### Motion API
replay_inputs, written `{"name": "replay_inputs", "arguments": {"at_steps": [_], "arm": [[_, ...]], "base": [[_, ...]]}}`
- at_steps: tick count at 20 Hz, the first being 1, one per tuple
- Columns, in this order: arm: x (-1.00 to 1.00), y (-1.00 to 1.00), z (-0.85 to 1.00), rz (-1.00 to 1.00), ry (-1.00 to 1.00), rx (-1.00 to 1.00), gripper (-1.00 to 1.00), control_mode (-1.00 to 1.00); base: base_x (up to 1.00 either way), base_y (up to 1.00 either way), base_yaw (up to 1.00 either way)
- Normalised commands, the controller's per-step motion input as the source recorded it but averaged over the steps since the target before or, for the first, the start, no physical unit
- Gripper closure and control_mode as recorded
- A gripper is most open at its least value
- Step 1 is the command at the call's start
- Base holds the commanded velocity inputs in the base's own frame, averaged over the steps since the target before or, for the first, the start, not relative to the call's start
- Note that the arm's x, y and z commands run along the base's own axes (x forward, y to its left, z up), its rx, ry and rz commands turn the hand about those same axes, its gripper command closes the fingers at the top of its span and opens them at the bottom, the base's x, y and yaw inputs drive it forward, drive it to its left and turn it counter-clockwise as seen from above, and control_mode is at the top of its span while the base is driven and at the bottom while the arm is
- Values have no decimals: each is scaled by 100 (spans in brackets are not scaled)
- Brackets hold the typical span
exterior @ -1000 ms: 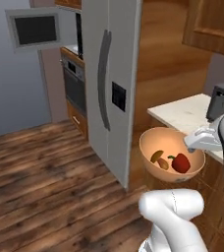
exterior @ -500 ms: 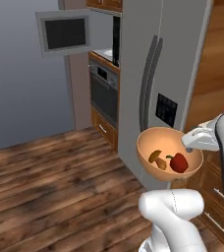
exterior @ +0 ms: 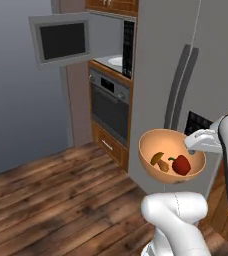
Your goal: Place the bowl containing the mushroom and bell pepper in the microwave. Close the microwave door and press the start button to microwave the meal.
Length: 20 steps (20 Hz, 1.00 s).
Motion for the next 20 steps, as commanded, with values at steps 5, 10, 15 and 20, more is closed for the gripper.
{"name": "replay_inputs", "arguments": {"at_steps": [5, 10, 15, 20], "arm": [[0, 0, 0, 0, 0, 0, 100, 100], [0, 0, 0, 0, 0, 0, 100, 100], [0, 0, 0, 0, 0, 0, 100, 100], [0, 0, 0, 0, 0, 0, 100, 100]], "base": [[67, 82, -26], [58, 75, -25], [44, 55, -32], [43, 57, -39]]}}
